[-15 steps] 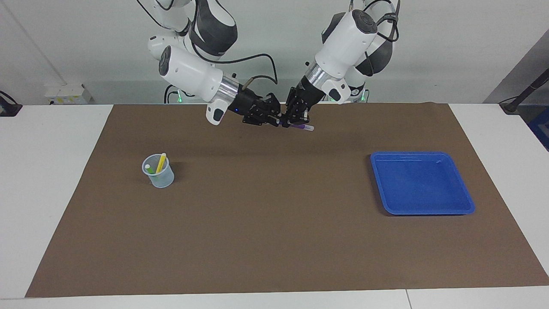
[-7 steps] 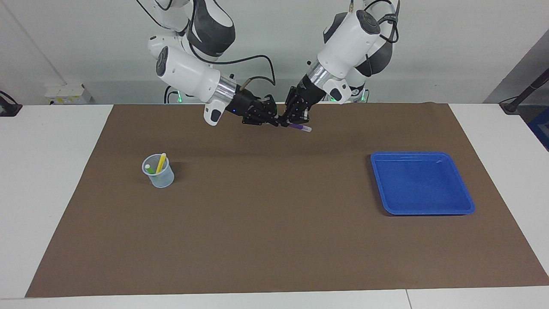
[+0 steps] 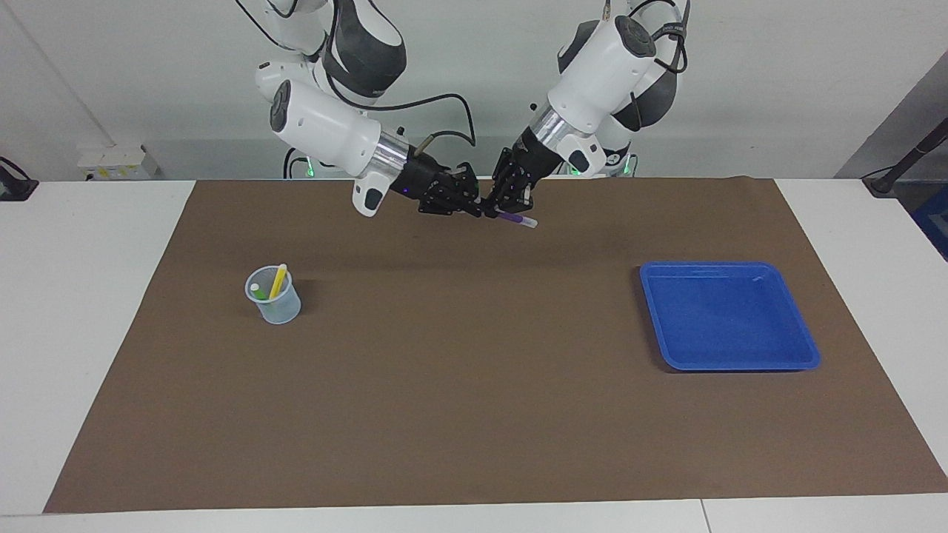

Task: Transfer and insert pens with both arms
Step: 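Carry the purple pen to the cup while the left gripper returns to tray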

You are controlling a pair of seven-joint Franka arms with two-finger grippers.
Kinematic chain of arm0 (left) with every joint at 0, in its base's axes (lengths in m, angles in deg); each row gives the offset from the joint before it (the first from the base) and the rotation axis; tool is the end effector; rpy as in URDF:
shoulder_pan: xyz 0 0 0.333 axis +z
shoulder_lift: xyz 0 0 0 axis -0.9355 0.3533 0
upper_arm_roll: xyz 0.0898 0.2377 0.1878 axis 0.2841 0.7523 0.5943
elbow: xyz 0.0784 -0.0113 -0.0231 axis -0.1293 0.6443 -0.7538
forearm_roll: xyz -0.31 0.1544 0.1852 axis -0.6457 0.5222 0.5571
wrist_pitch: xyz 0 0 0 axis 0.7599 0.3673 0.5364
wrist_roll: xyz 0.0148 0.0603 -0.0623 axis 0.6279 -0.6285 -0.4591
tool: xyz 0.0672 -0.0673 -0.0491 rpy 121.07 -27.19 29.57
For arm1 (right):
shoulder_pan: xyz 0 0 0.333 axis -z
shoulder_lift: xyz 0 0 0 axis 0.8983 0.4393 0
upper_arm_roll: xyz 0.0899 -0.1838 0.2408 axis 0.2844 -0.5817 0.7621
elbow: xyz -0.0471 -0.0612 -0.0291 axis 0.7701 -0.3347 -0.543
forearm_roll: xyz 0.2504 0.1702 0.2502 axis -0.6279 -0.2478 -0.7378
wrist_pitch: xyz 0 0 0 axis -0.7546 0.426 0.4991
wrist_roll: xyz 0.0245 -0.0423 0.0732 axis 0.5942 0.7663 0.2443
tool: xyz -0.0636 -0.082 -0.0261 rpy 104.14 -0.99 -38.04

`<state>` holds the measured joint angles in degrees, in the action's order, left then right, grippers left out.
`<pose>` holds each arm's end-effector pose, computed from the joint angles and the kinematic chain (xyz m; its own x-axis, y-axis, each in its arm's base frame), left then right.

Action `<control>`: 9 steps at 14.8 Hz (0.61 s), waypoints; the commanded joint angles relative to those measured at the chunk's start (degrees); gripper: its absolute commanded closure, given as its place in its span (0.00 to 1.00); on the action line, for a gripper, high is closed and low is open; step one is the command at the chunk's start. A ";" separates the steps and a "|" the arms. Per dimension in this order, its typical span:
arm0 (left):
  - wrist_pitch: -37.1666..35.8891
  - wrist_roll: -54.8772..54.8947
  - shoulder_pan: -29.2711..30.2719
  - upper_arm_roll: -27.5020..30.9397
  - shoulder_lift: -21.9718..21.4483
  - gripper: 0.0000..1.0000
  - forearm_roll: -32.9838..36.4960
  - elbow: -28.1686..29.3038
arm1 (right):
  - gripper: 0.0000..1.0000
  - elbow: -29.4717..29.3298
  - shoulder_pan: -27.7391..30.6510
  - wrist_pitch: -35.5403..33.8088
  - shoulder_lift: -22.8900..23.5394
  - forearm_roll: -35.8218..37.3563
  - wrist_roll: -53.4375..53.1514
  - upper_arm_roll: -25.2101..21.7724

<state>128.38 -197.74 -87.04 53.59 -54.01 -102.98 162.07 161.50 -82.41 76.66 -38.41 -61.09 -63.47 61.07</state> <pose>0.4754 -0.3460 0.5609 -0.0155 0.8625 -0.5058 0.9997 0.0229 0.0084 0.5314 0.2661 0.5201 0.9903 -0.0719 -0.1186 -0.1373 -0.6293 -0.7649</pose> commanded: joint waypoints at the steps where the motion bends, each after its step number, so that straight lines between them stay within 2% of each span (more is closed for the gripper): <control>1: -0.66 0.63 -0.47 0.28 -2.15 0.00 -2.18 0.59 | 1.00 -0.03 -0.17 -2.46 -0.09 2.12 -0.51 0.75; 6: -5.32 1.85 5.59 0.55 -2.95 0.00 0.96 0.24 | 1.00 -0.47 2.19 -6.24 -0.97 10.11 -0.51 0.05; 9: -8.75 9.39 10.42 0.55 -3.39 0.00 3.09 0.15 | 1.00 -1.34 4.75 -9.05 -1.76 16.96 -0.34 0.04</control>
<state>122.81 -192.89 -79.92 54.32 -56.19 -100.86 161.92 160.88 -79.85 70.19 -38.86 -48.20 -63.47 60.85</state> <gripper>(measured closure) 0.000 0.815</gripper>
